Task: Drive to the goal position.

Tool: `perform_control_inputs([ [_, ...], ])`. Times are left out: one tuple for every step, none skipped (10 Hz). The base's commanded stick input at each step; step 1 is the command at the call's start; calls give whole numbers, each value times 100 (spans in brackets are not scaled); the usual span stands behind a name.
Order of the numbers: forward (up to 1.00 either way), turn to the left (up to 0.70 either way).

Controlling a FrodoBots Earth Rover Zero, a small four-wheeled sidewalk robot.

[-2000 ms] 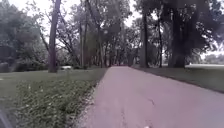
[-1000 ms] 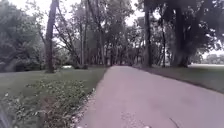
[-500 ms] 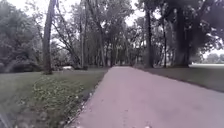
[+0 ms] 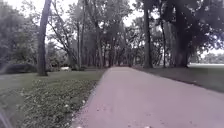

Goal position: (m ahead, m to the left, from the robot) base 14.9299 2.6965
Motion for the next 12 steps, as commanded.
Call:
perform_control_inputs([
  [70,0],
  [70,0],
  [70,0],
  [70,0],
  [70,0],
  [70,0],
  [70,-2],
  [70,-6],
  [70,-10],
  [70,-9],
  [70,-4],
  [70,-1],
])
